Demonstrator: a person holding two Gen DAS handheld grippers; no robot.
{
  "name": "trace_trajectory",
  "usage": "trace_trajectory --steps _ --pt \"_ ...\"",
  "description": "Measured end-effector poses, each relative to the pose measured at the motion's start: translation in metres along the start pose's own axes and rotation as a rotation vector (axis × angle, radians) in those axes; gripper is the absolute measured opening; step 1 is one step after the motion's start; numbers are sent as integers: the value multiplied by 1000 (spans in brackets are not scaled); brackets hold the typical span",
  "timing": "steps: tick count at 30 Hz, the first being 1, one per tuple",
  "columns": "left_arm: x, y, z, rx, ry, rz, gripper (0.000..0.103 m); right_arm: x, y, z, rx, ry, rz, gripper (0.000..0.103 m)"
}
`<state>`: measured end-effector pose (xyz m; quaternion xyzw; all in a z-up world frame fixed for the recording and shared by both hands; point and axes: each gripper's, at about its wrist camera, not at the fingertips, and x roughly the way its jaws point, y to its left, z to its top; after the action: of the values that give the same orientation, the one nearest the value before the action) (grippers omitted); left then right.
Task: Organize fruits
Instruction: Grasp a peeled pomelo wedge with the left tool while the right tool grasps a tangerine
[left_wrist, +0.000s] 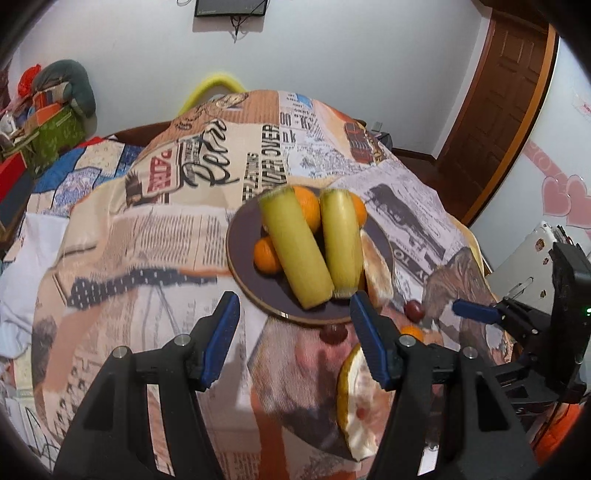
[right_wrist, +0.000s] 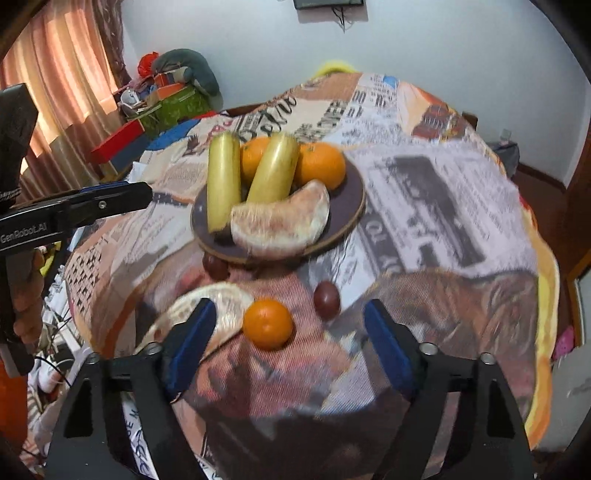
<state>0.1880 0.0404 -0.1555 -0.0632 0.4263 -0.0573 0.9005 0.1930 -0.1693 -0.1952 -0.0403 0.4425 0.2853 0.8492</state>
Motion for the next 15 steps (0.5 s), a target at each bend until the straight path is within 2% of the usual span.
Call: trace_trajectory --steps 5,10,13,15 --pt "2 -1 -13 -11 12 2 62 8 4 -10 26 27 19 52" --pt "5 -7 -22 7 27 1 62 19 3 -10 51 50 50 42" --pt "8 -12 -27 21 40 -4 62 23 6 -10 52 45 82 32" --pt "12 -16 -29 28 53 -7 62 24 9 -10 45 44 77 32"
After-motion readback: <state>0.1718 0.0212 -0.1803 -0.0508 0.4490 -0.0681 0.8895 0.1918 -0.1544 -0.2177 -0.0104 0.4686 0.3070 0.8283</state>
